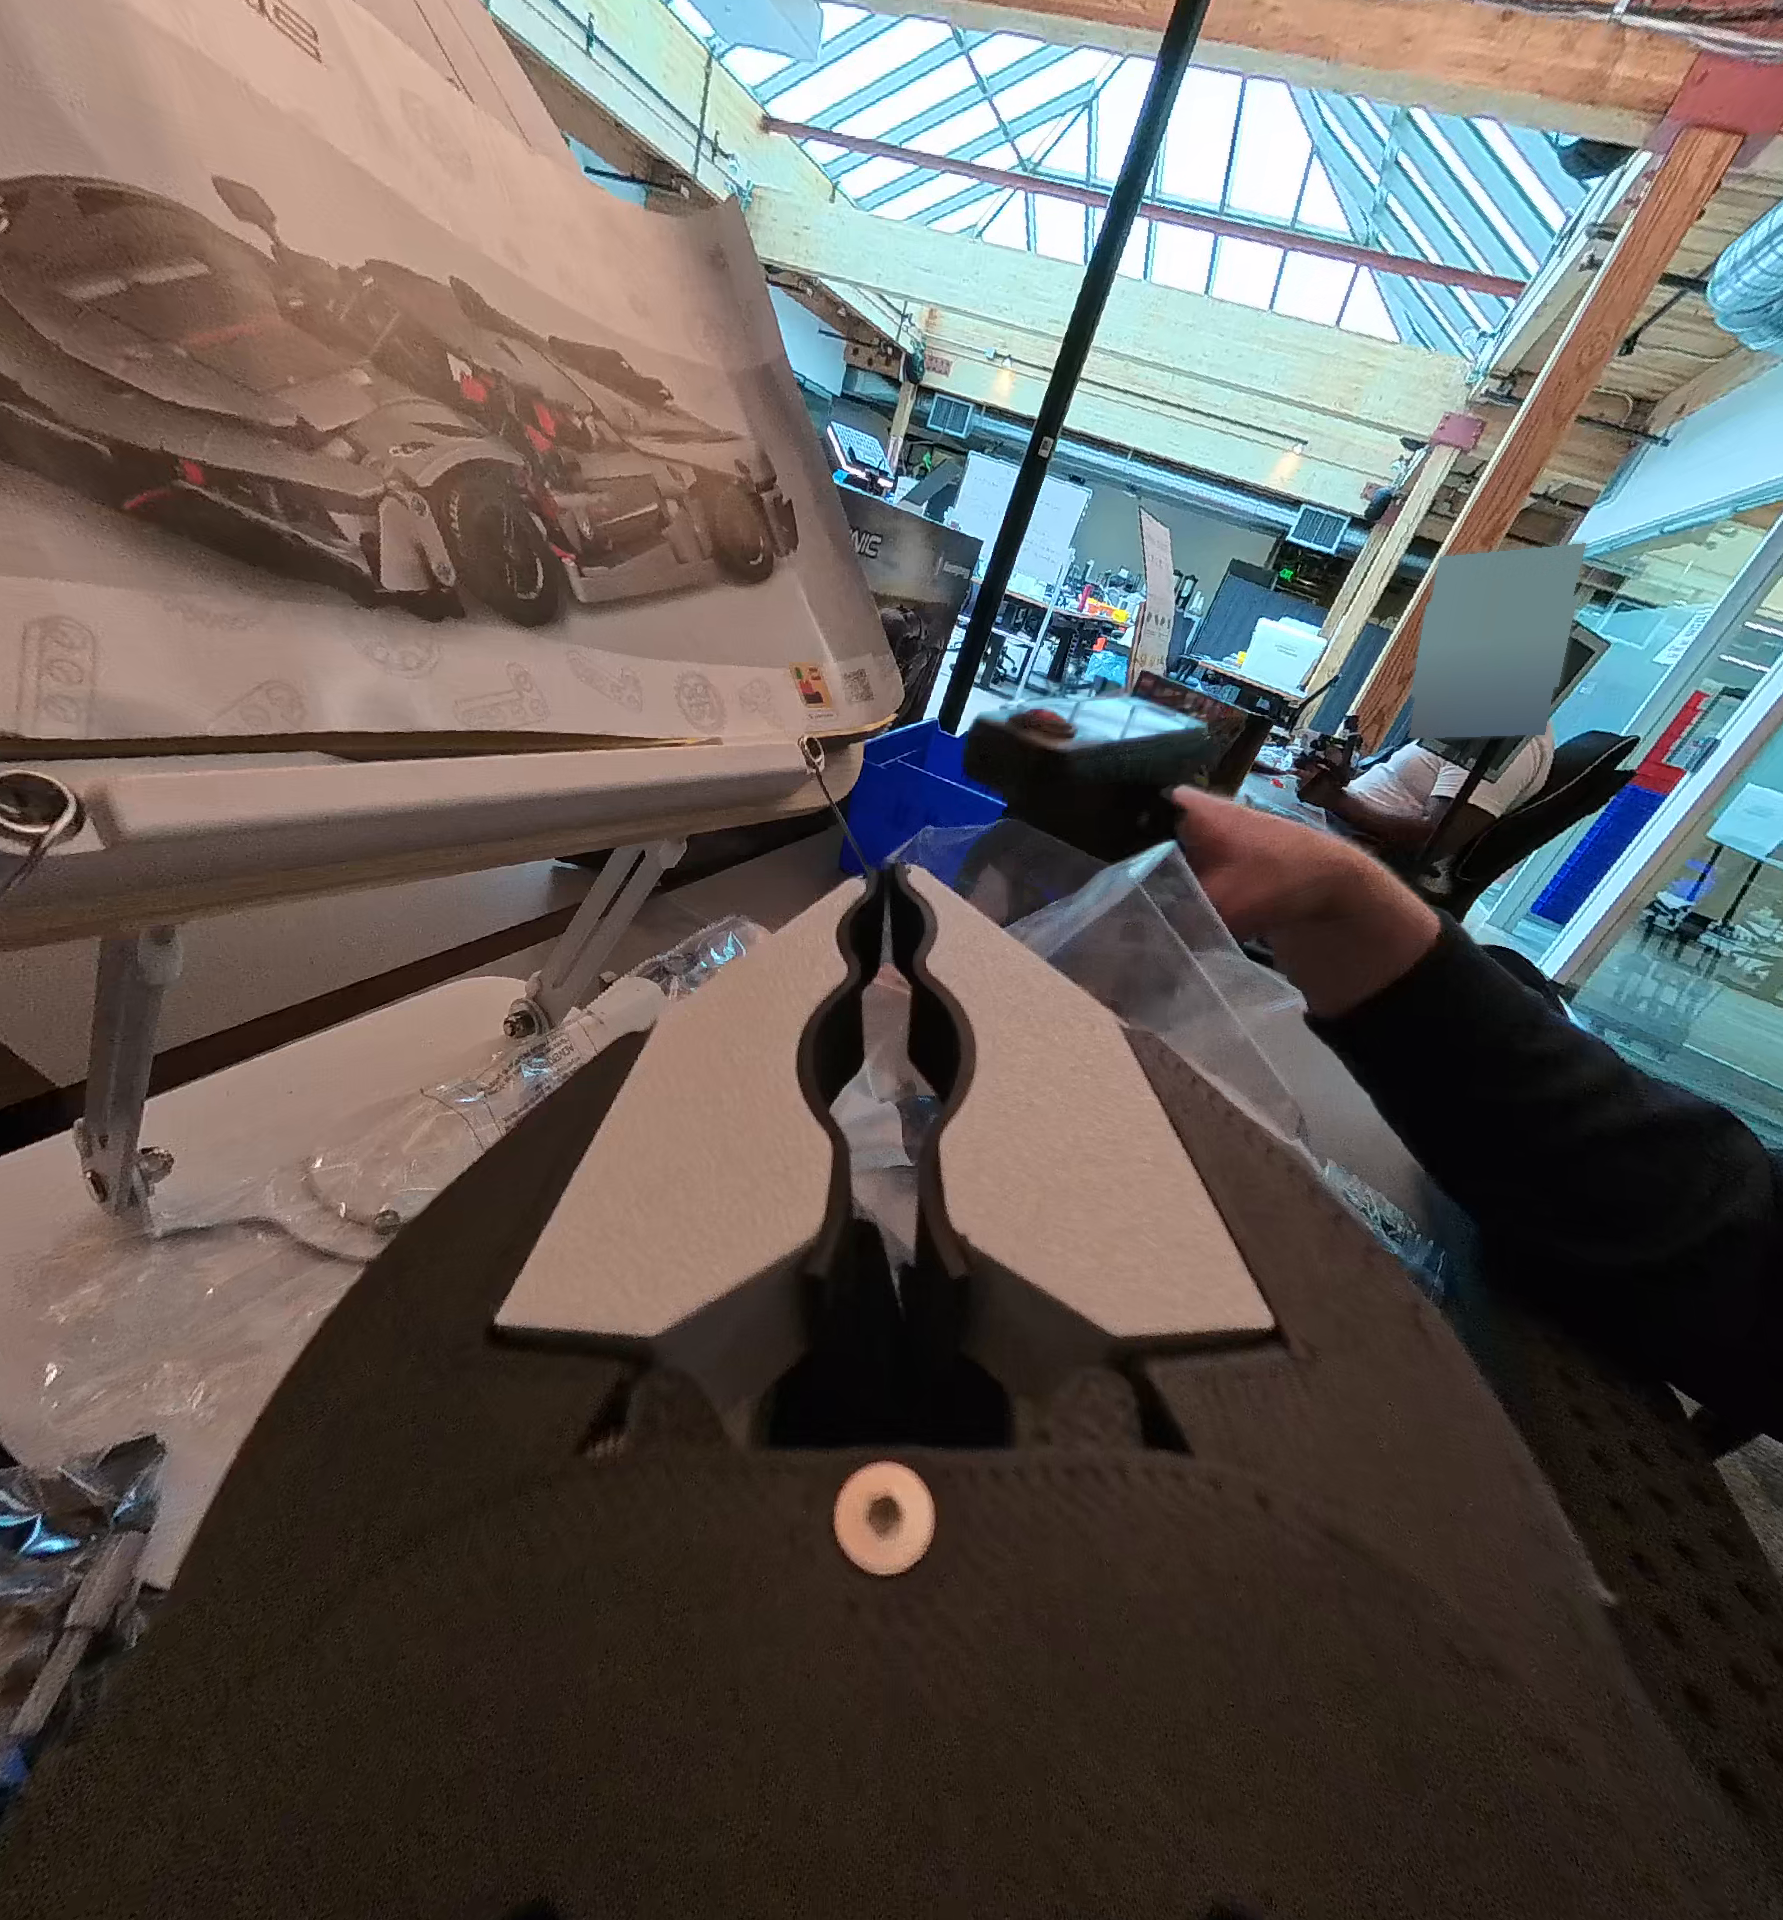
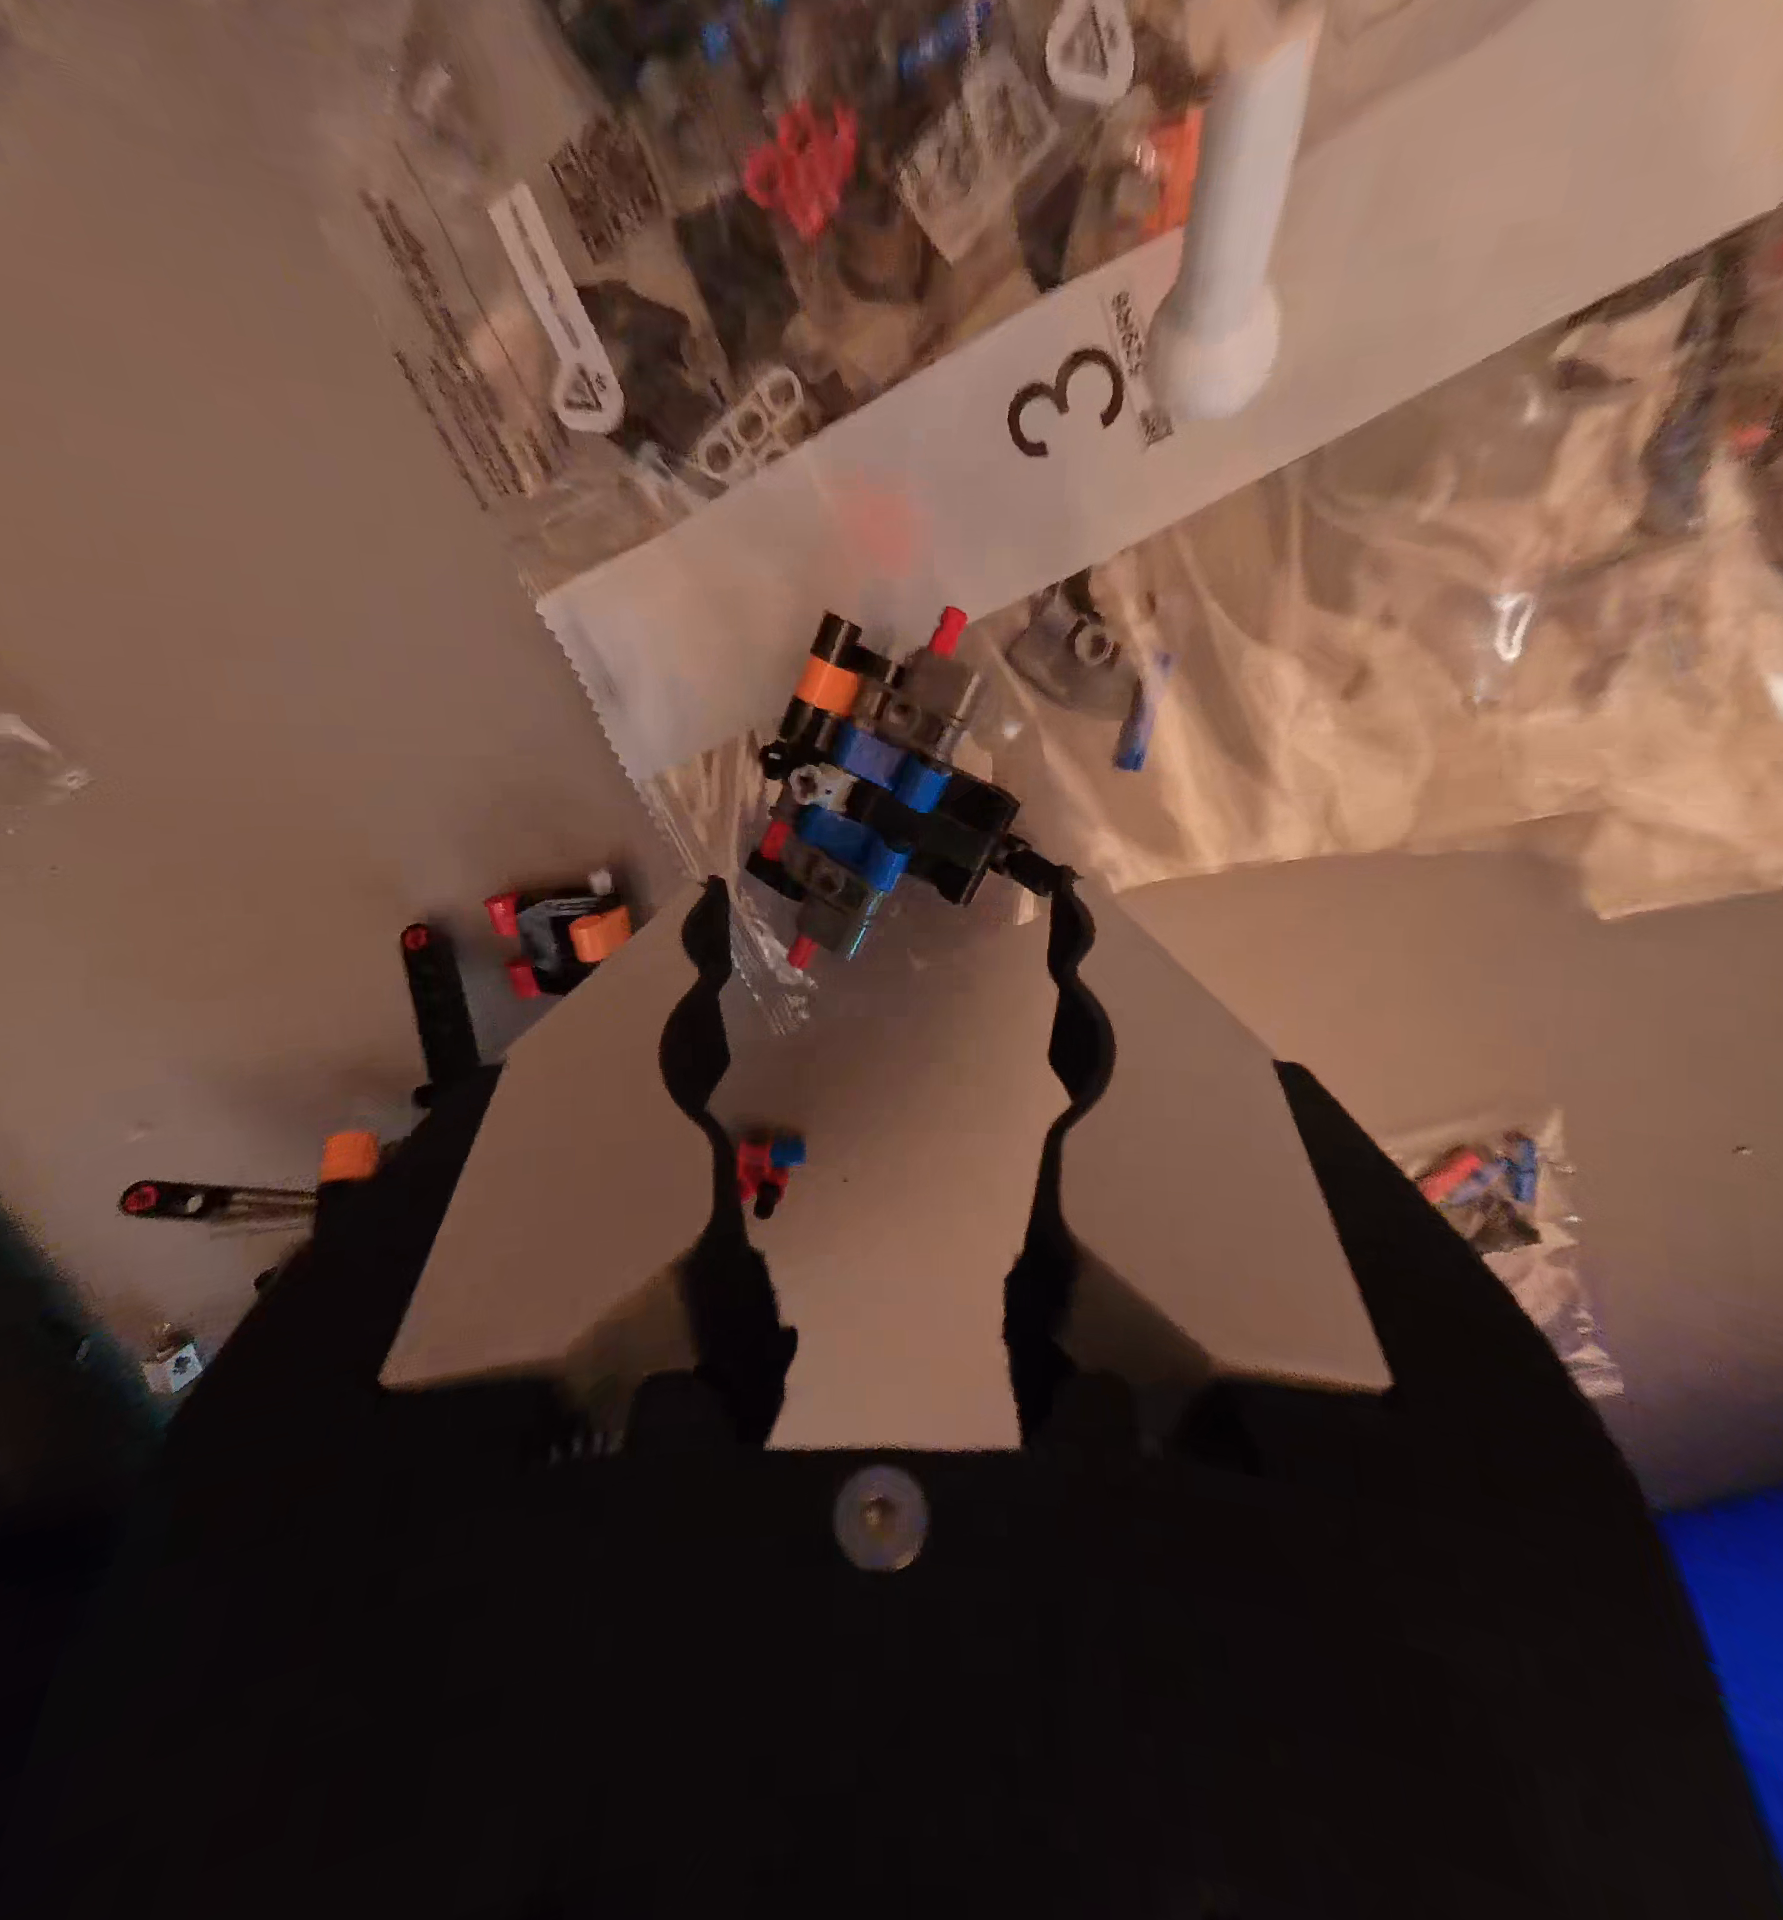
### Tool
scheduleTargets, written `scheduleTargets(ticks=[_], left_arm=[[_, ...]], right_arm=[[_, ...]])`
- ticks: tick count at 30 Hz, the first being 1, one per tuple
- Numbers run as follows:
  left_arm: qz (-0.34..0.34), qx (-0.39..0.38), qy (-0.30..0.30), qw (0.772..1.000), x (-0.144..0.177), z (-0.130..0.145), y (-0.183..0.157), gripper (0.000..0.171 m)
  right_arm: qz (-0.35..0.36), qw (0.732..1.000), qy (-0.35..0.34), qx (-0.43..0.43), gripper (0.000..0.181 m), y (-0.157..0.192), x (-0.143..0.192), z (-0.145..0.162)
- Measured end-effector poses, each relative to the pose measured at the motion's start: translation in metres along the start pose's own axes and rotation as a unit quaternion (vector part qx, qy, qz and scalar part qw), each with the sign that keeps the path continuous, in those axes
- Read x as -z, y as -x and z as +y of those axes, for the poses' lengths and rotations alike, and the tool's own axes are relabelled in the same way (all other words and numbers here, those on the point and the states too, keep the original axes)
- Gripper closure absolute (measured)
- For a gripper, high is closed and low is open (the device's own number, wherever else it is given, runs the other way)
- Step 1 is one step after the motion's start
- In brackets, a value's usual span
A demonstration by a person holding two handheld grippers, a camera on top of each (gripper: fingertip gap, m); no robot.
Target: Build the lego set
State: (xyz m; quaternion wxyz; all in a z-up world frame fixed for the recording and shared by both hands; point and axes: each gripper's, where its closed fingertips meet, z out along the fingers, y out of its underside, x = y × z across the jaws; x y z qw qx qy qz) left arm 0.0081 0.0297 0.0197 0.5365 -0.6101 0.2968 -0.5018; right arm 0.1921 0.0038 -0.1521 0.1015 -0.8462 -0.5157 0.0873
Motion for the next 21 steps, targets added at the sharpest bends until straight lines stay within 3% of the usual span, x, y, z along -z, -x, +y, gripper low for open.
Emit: scheduleTargets(ticks=[3, 12, 13, 14, 18, 21], left_arm=[[0.0, 0.001, 0.005, 1.0, -0.001, 0.002, 0.001, 0.171], [-0.001, 0.0, 0.005, 1.0, 0.0, 0.001, 0.001, 0.171], [-0.001, 0.0, 0.006, 1.0, 0.0, 0.001, 0.001, 0.171], [-0.001, 0.0, 0.007, 1.0, 0.0, 0.002, 0.001, 0.171], [0.0, 0.0, 0.009, 1.0, -0.001, 0.003, 0.001, 0.171], [0.001, 0.001, 0.01, 1.0, -0.002, 0.004, 0.001, 0.171]], right_arm=[[0.001, 1.0, 0.028, 0.002, 0.118, -0.002, -0.016, 0.004], [-0.056, 0.997, -0.042, 0.036, 0.133, 0.02, -0.001, -0.014], [-0.066, 0.995, -0.046, 0.049, 0.177, 0.026, 0.002, -0.014], [-0.06, 0.995, -0.057, 0.06, 0.181, 0.027, 0.004, -0.018], [-0.085, 0.992, -0.031, 0.093, 0.181, 0.046, 0.001, -0.013], [-0.082, 0.994, -0.031, 0.064, 0.151, 0.041, -0.003, -0.019]])
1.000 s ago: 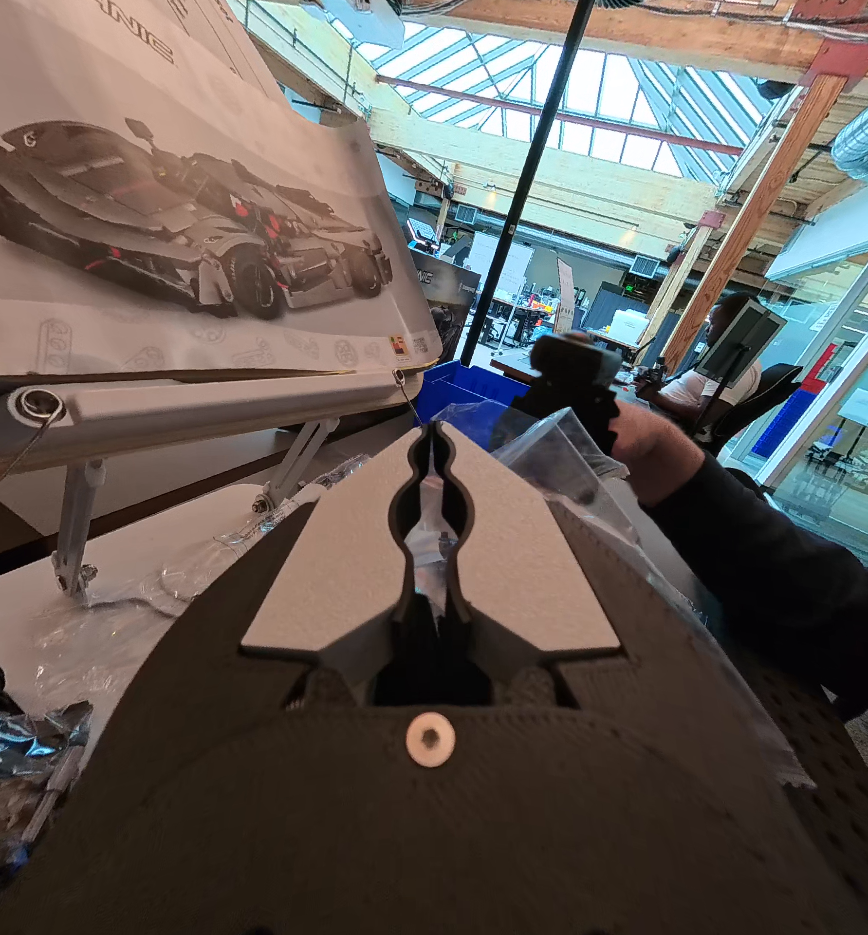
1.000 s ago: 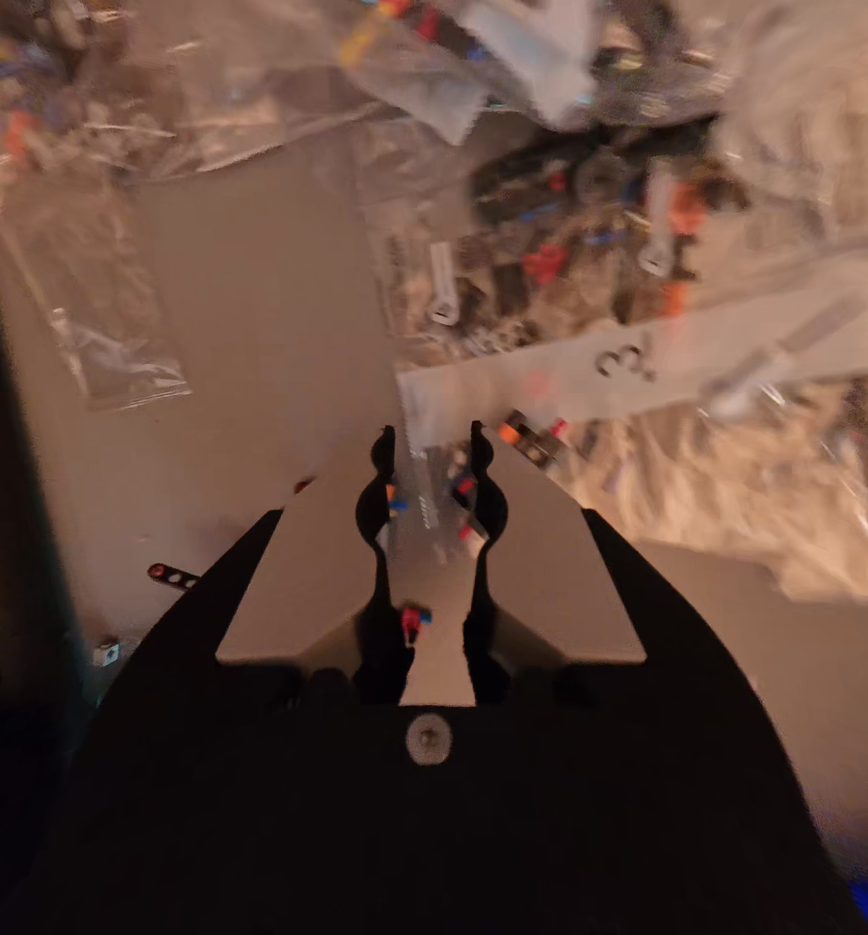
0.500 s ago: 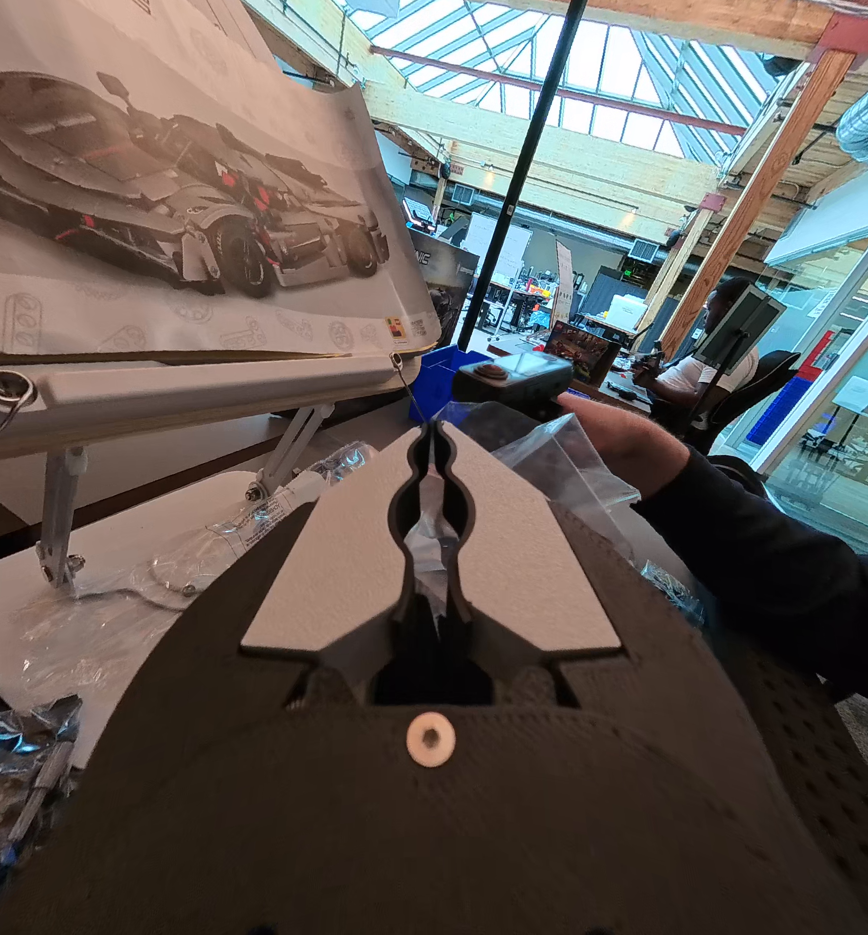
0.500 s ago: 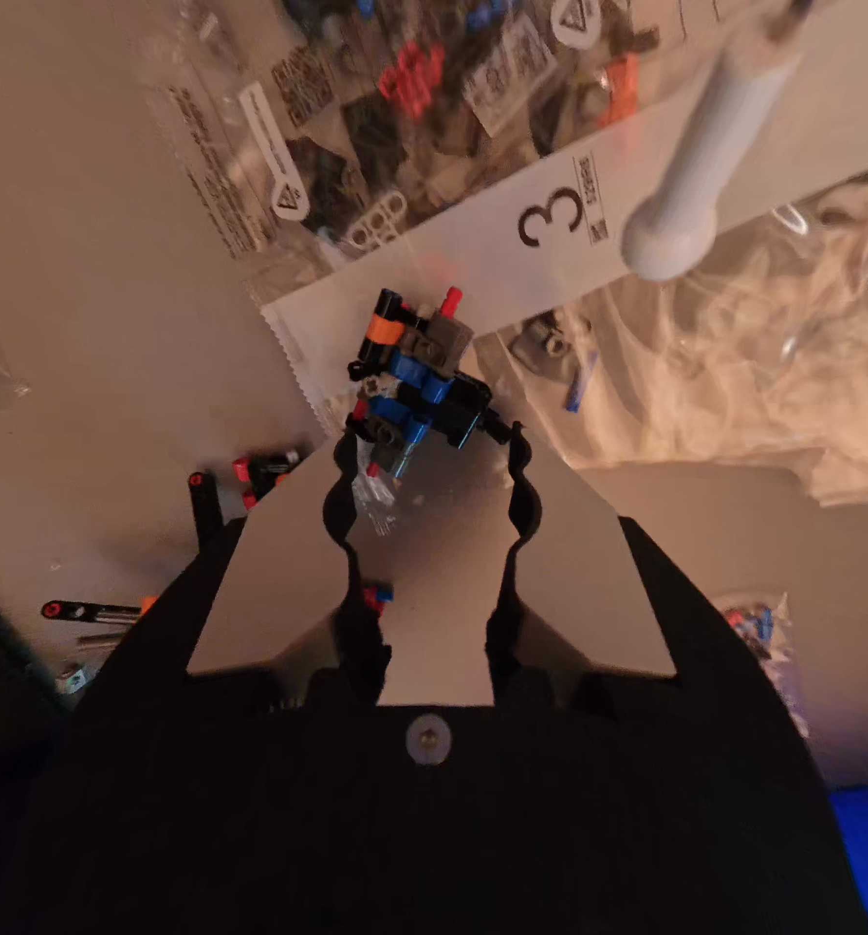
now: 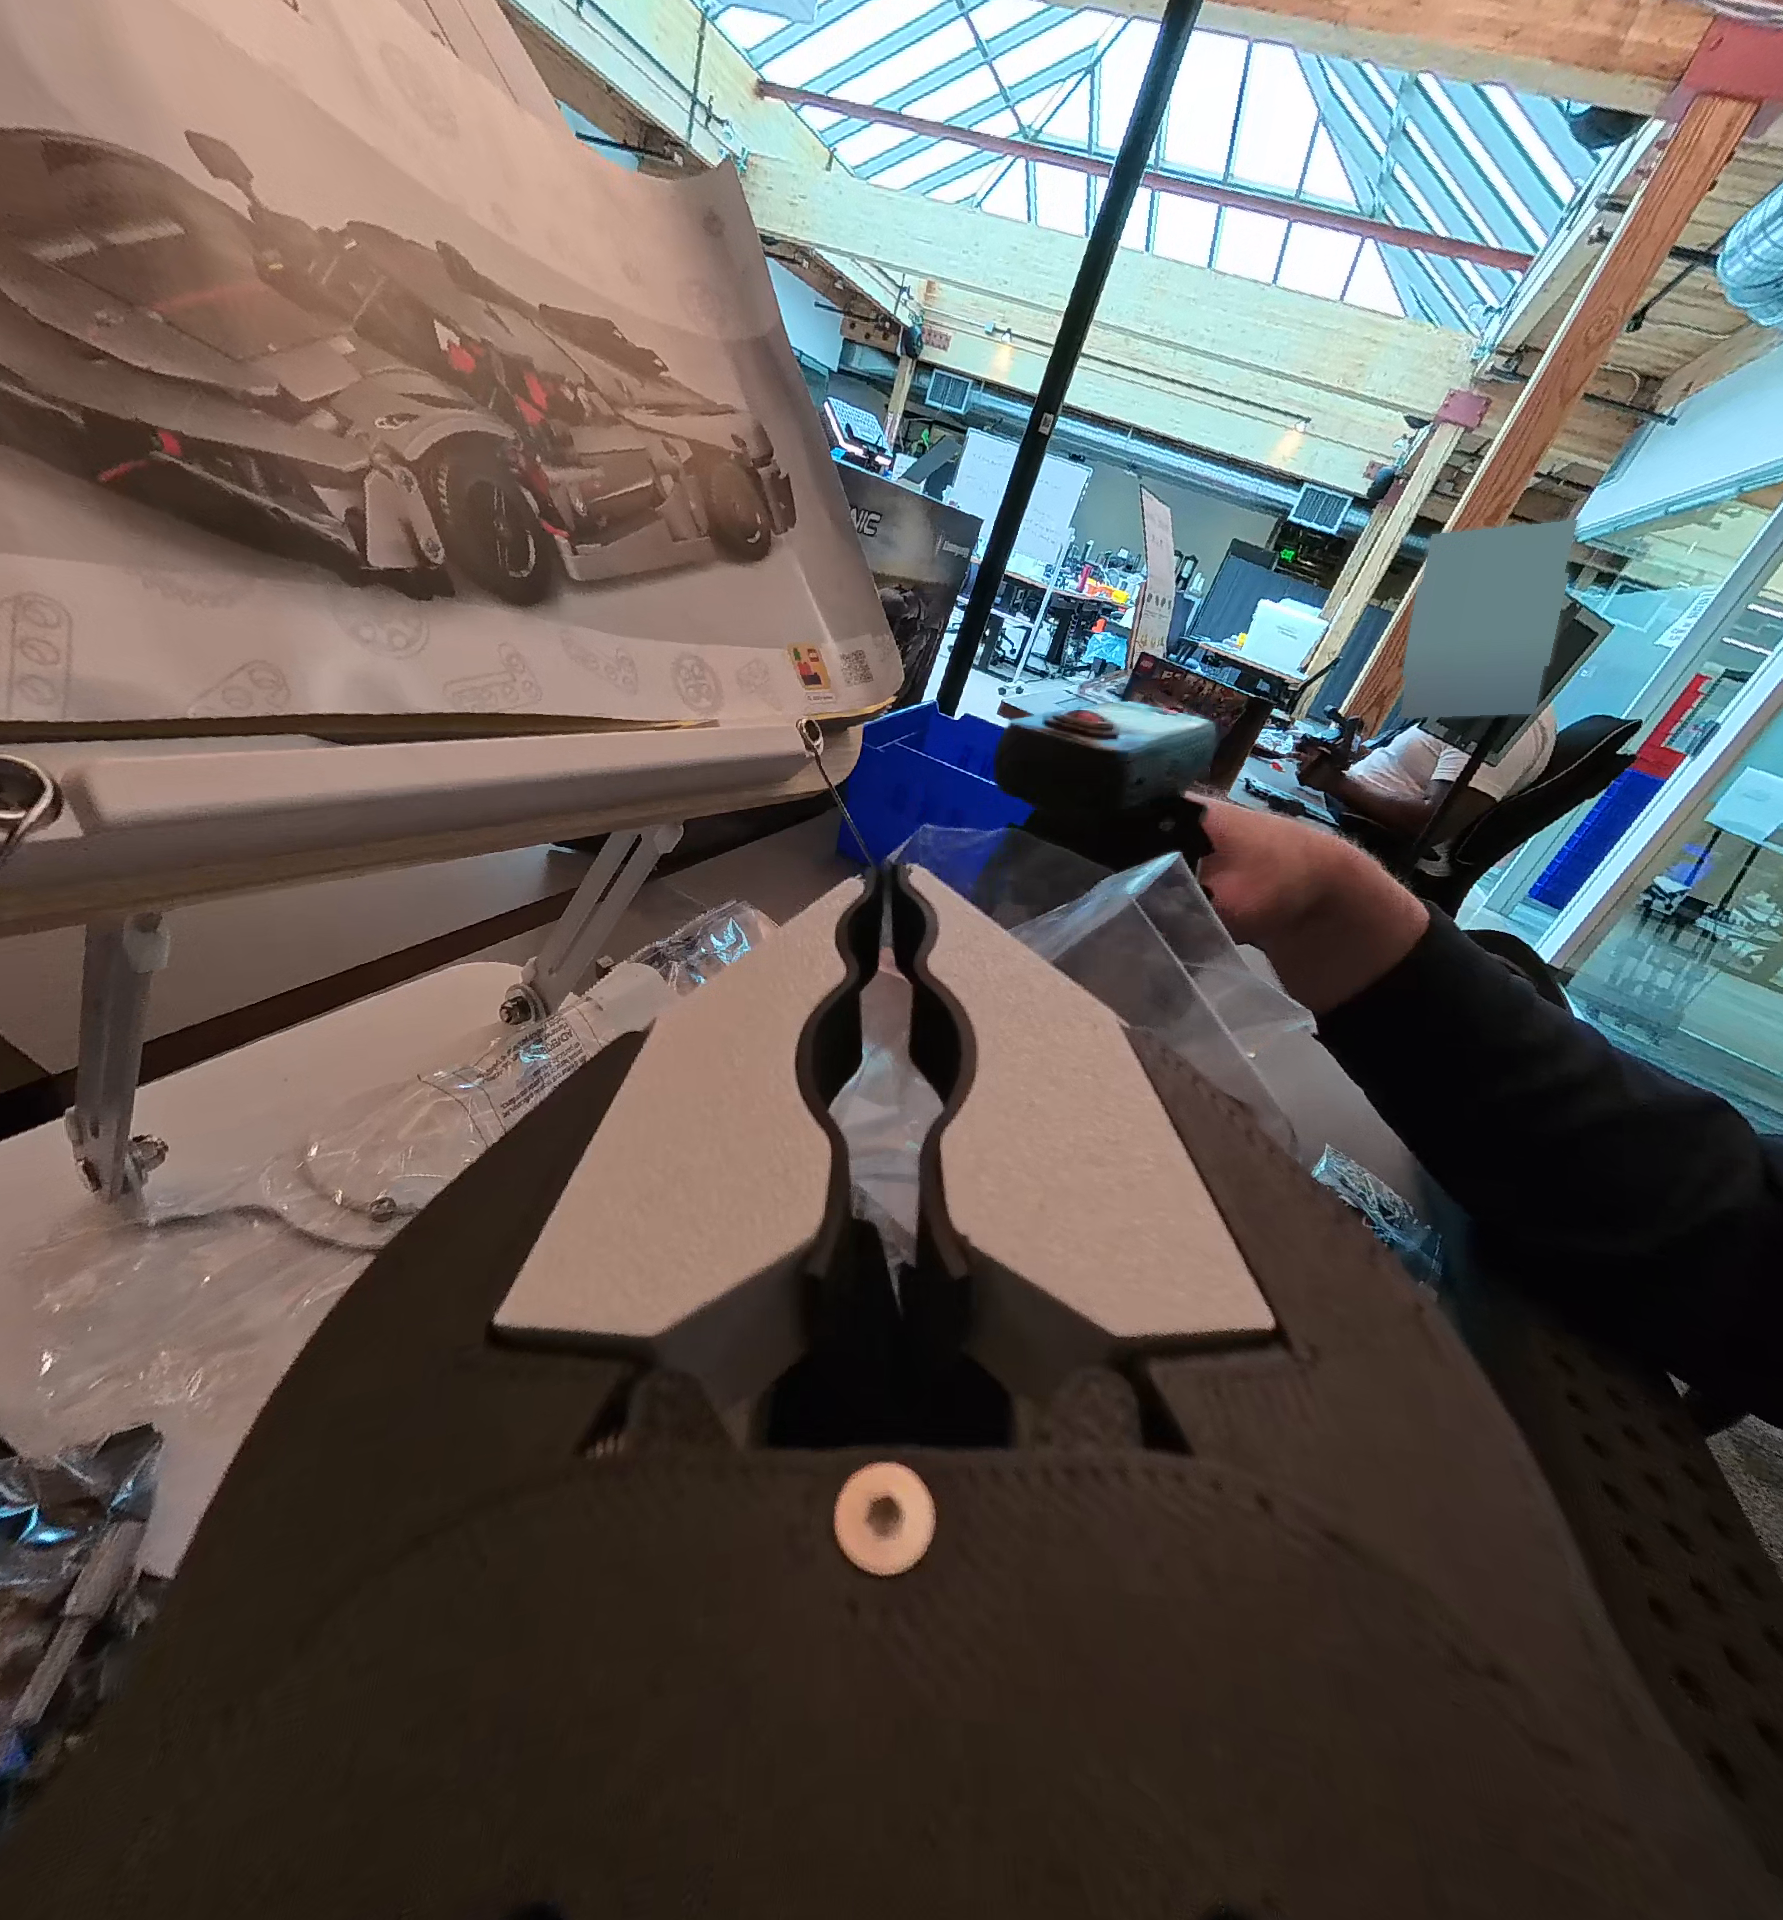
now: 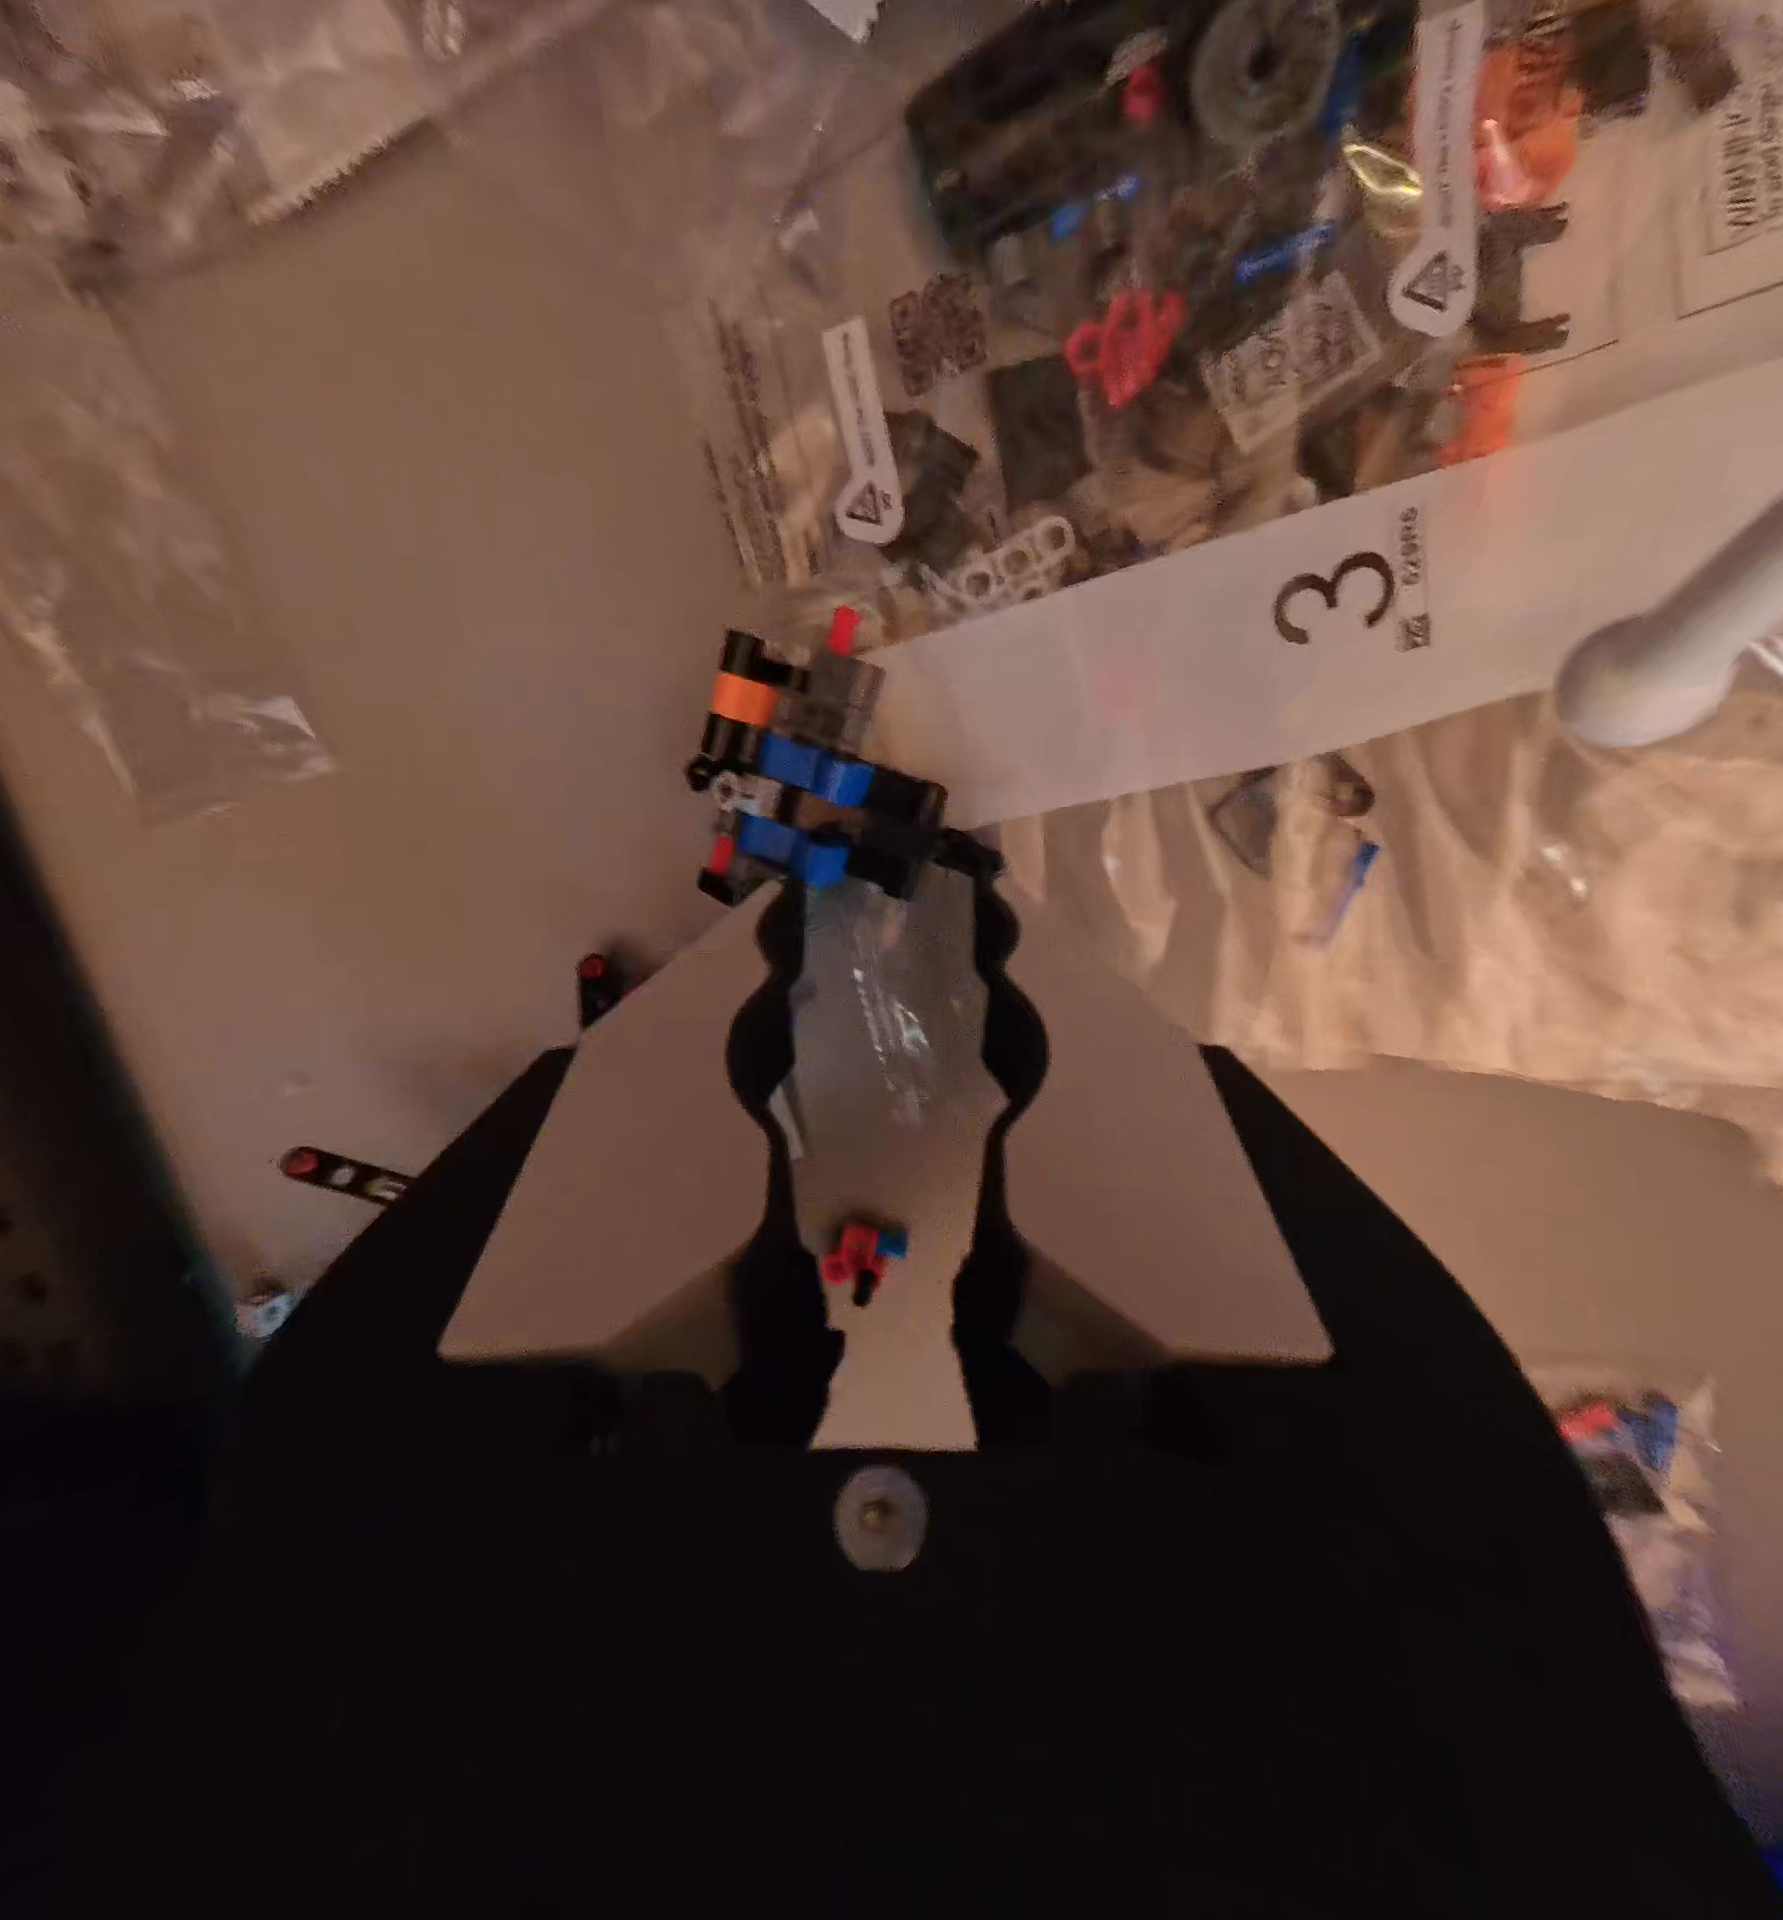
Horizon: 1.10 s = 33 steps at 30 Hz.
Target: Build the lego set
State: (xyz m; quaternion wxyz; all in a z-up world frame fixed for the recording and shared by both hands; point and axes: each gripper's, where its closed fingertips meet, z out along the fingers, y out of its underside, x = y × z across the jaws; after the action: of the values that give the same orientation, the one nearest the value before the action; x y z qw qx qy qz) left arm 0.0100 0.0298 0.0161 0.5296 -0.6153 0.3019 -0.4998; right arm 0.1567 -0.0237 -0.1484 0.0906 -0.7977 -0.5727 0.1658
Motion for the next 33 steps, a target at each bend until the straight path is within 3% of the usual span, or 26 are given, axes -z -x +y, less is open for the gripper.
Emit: scheduleTargets(ticks=[4, 8, 12, 15, 22, 27, 30, 33], left_arm=[[0.001, 0.0, 0.001, 1.0, 0.0, 0.0, 0.0, 0.171], [0.002, 0.0, 0.002, 1.0, 0.0, 0.0, 0.0, 0.171], [0.002, 0.001, 0.002, 1.0, 0.0, 0.001, -0.001, 0.171], [0.003, 0.0, 0.003, 1.0, 0.0, 0.0, -0.001, 0.171], [0.006, 0.003, 0.004, 1.0, -0.001, 0.001, -0.002, 0.17], [0.01, 0.004, 0.009, 1.0, -0.003, 0.004, -0.003, 0.17], [0.011, 0.004, 0.01, 1.0, -0.004, 0.005, -0.004, 0.17], [0.011, 0.005, 0.009, 1.0, -0.003, 0.004, -0.004, 0.17]], right_arm=[[-0.015, 1.0, 0.016, 0.004, 0.14, 0.007, -0.011, 0.0], [-0.032, 0.999, 0.025, 0.033, 0.159, 0.019, -0.018, -0.006], [-0.056, 0.996, 0.027, 0.063, 0.157, 0.035, -0.018, -0.008], [-0.055, 0.997, 0.004, 0.047, 0.149, 0.035, 0.0, -0.01], [-0.095, 0.995, -0.028, 0.016, 0.147, 0.052, 0.049, 0.02], [-0.131, 0.991, 0.038, -0.011, 0.139, 0.063, 0.038, 0.042], [-0.166, 0.985, 0.046, -0.012, 0.148, 0.072, 0.032, 0.04], [-0.172, 0.984, 0.041, -0.004, 0.168, 0.075, 0.033, 0.037]])
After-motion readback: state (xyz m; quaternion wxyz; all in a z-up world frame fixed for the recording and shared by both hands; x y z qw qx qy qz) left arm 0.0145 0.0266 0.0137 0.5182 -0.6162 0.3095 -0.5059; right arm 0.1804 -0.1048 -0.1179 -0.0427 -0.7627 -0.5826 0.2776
